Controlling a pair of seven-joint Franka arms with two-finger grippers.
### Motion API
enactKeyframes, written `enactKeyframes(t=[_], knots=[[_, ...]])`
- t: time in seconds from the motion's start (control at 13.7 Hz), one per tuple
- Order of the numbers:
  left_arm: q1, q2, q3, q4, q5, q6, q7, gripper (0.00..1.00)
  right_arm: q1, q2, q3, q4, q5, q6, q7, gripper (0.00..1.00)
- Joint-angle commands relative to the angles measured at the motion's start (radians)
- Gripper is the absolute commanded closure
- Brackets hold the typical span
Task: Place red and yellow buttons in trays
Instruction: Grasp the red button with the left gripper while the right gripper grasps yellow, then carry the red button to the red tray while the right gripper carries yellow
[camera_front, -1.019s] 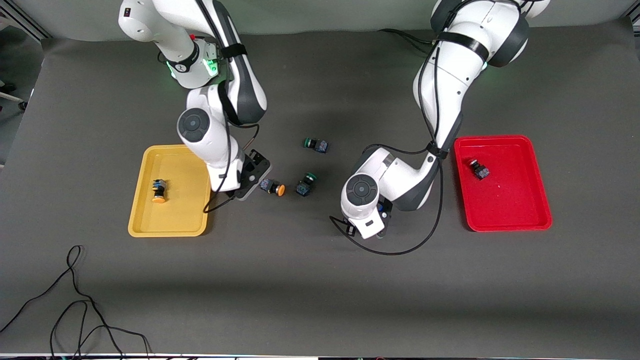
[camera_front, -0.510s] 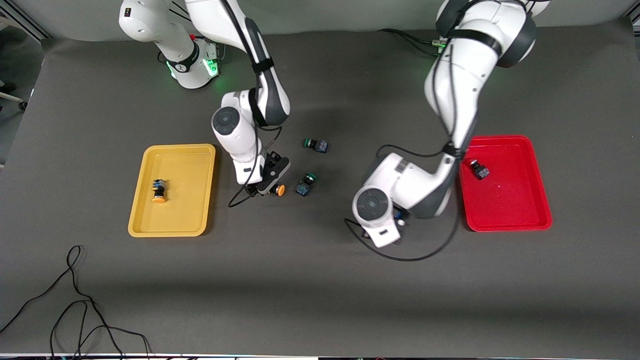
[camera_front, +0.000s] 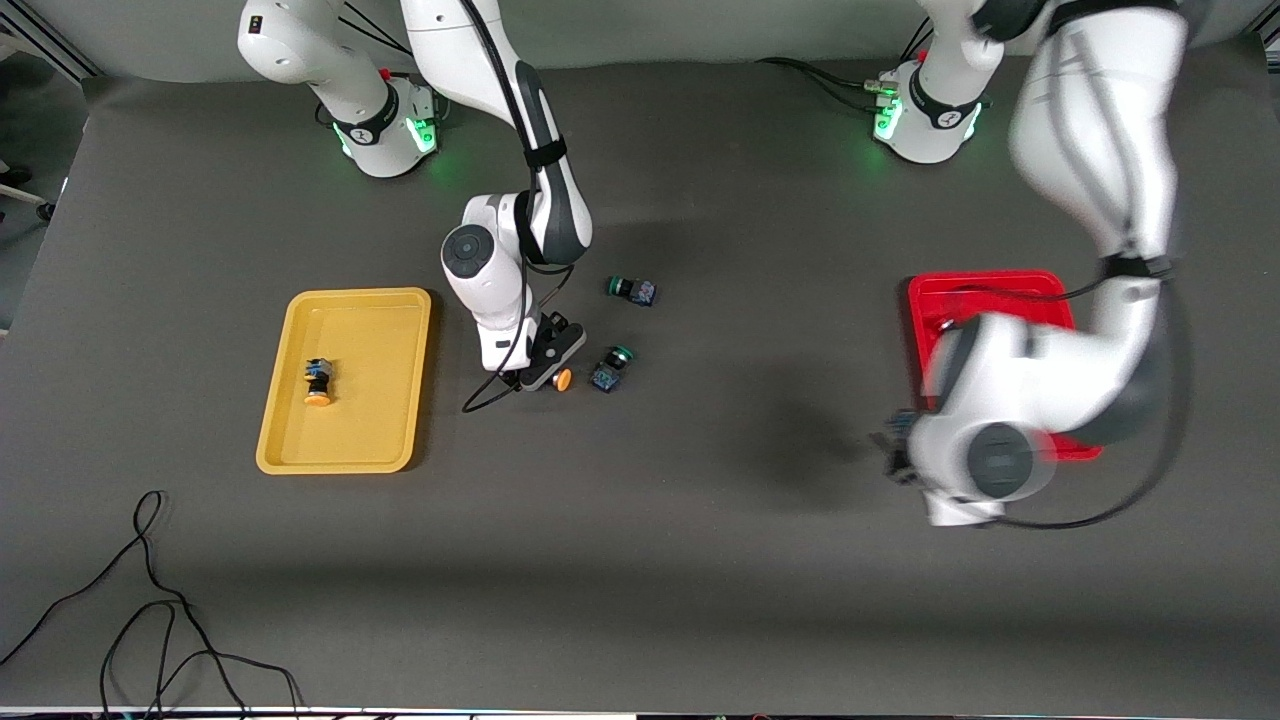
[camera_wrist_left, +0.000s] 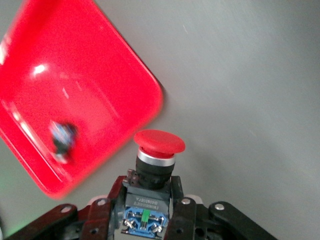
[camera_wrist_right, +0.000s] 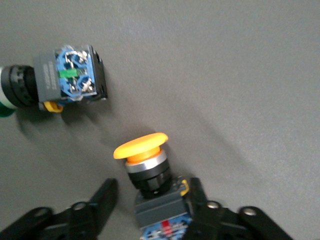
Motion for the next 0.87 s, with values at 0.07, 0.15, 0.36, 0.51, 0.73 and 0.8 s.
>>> enactKeyframes(t=[0.07,0.15,0.36,0.51,0.73,0.8], knots=[[0.248,-0.385,-0.012,-0.506,0.003,0.198,0.431,1.00,-0.010,-0.047,-0.007,0.007,0.033,-0.038,0.012,0.94],[0.292,-0.426,-0.012,-0.566,0.003,0.223,0.525,1.00,-0.007,-0.065,-0.024,0.012,0.024,-0.090,0.065,0.97],[0.359,-0.465,-0.010,-0.672,0.005,0.312,0.633,1.00,0.066,-0.087,-0.190,0.070,-0.087,-0.295,0.290,1.00],[0.396,-0.476,-0.010,-0.780,0.005,0.457,0.703,1.00,0.106,-0.088,-0.313,0.197,-0.239,-0.511,0.540,1.00],[0.420,-0.437,-0.009,-0.874,0.005,0.641,0.754,1.00,0.033,-0.082,-0.396,0.420,-0.287,-0.827,0.734,1.00],[0.445,-0.430,-0.010,-0.900,0.005,0.695,0.780,1.00,0.007,-0.082,-0.421,0.457,-0.289,-0.877,0.771,1.00]])
